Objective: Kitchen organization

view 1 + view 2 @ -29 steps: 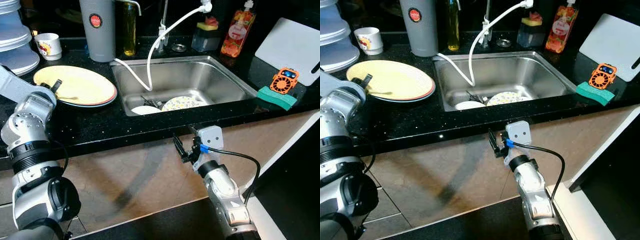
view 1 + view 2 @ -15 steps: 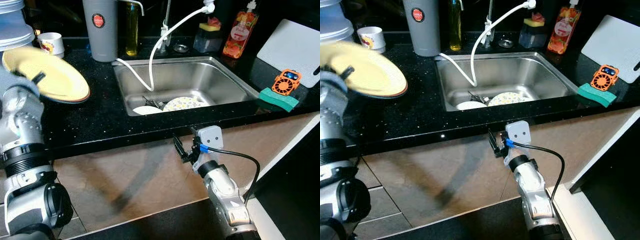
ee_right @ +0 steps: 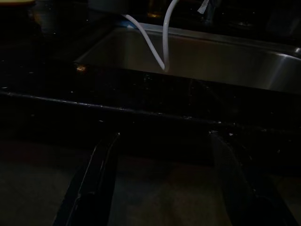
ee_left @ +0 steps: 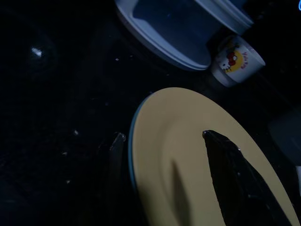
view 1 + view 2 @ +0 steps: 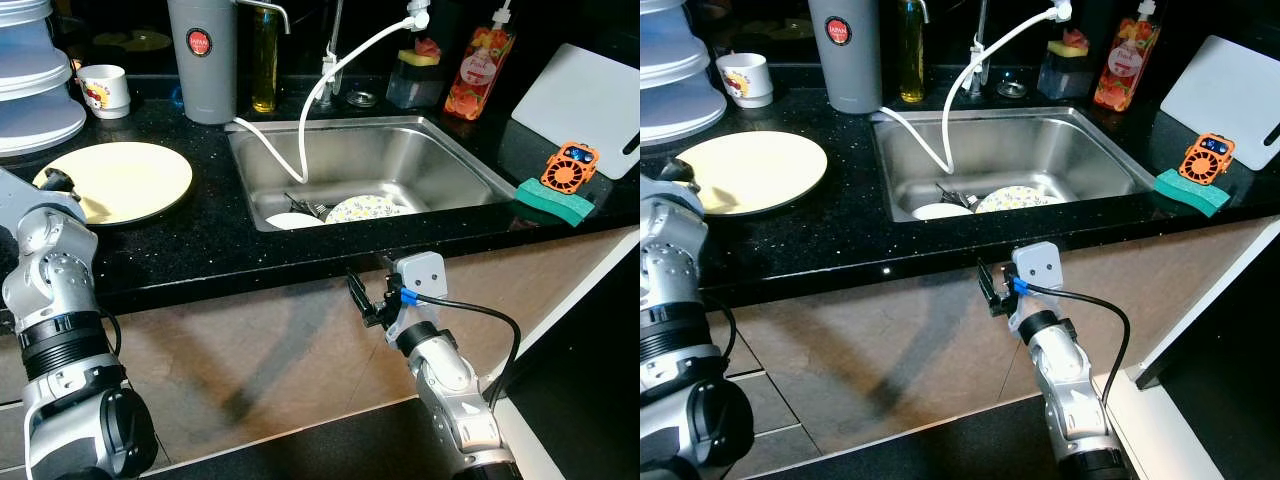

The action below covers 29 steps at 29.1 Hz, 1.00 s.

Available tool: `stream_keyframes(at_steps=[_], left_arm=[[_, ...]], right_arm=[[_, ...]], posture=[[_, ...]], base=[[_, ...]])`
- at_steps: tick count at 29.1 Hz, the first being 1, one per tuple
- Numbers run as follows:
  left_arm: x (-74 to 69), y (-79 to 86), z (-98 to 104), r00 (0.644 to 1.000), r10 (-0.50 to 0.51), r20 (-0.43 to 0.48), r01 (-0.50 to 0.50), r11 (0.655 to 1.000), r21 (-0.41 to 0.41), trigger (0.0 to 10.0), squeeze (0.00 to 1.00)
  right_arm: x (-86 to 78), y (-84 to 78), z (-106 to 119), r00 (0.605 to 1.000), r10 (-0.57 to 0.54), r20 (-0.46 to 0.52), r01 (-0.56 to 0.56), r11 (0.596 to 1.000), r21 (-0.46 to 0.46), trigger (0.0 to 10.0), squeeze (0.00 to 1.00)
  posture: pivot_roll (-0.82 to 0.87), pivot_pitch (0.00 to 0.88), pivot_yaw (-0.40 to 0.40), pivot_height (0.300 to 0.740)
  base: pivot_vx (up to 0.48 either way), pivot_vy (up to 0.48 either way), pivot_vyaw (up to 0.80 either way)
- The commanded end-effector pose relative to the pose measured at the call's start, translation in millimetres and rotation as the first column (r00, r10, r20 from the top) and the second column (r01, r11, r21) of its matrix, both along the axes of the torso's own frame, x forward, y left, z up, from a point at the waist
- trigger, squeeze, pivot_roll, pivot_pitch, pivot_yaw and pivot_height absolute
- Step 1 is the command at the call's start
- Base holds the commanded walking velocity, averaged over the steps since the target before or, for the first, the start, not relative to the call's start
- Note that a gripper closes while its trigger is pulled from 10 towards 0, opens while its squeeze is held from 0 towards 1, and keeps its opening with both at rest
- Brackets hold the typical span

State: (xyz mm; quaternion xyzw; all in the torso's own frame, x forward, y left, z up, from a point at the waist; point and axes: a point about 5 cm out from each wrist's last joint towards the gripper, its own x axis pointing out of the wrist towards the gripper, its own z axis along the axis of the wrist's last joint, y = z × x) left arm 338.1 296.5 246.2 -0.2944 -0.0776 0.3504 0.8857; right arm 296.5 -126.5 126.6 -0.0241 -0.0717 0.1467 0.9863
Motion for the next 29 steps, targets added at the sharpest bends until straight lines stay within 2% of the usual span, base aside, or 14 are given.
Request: stream_keyframes(at_steps=[1, 7, 8, 13, 17, 20, 26, 29], left_arm=[[1.3, -0.8, -7, 1.000, -0.001, -0.029, 0.000, 0.999, -0.034, 10.0, 0.00], [5.6, 0.5, -13, 0.998, -0.034, -0.054, 0.029, 0.995, -0.092, 10.0, 0.00], [8.5, -1.0, -17, 0.995, -0.062, -0.082, 0.054, 0.994, -0.096, 10.0, 0.00], [16.2, -5.3, -13, 0.990, -0.133, -0.053, 0.127, 0.987, -0.096, 10.0, 0.00], [10.3, 2.8, 1, 0.998, -0.045, -0.034, 0.046, 0.998, 0.037, 10.0, 0.00], [9.6, 2.0, 4, 0.999, -0.042, -0.023, 0.044, 0.998, 0.054, 10.0, 0.00], [9.7, 3.0, 6, 0.999, -0.043, -0.008, 0.043, 0.998, 0.048, 10.0, 0.00], [13.4, 1.5, 0, 0.997, -0.080, -0.012, 0.080, 0.997, -0.023, 10.0, 0.00]], right_arm=[[-0.2, -1.7, 2, 1.000, 0.000, 0.002, 0.000, 1.000, -0.001, 10.0, 0.00], [-0.1, -3.0, 3, 1.000, -0.003, 0.002, 0.003, 1.000, -0.003, 10.0, 0.00], [0.1, -3.2, 3, 1.000, -0.003, 0.002, 0.003, 1.000, -0.003, 10.0, 0.00], [0.5, -2.7, 4, 1.000, -0.001, 0.005, 0.001, 1.000, -0.005, 10.0, 0.00], [0.7, -3.4, 4, 1.000, -0.004, 0.007, 0.005, 1.000, -0.004, 10.0, 0.00], [0.5, -3.7, 3, 1.000, -0.004, 0.006, 0.004, 1.000, -0.005, 10.0, 0.00], [1.1, -3.0, 4, 1.000, 0.002, 0.006, -0.002, 1.000, -0.007, 10.0, 0.00], [1.5, -3.6, 4, 1.000, 0.002, 0.008, -0.001, 1.000, -0.009, 10.0, 0.00]], posture=[[-0.04, 0.000, -0.057, 0.740], [-0.05, 0.000, -0.058, 0.740], [-0.05, 0.000, -0.059, 0.740], [-0.05, 0.000, -0.059, 0.740], [-0.05, 0.000, -0.053, 0.740], [-0.05, 0.000, -0.057, 0.740], [-0.05, 0.000, -0.058, 0.740], [-0.05, 0.000, -0.058, 0.740]], base=[[0.000, 0.000, 0.00], [0.000, 0.000, 0.00], [0.000, 0.000, 0.00], [0.000, 0.000, 0.00], [0.000, 0.000, 0.00], [0.000, 0.000, 0.00], [0.000, 0.000, 0.00], [0.000, 0.000, 0.00]])
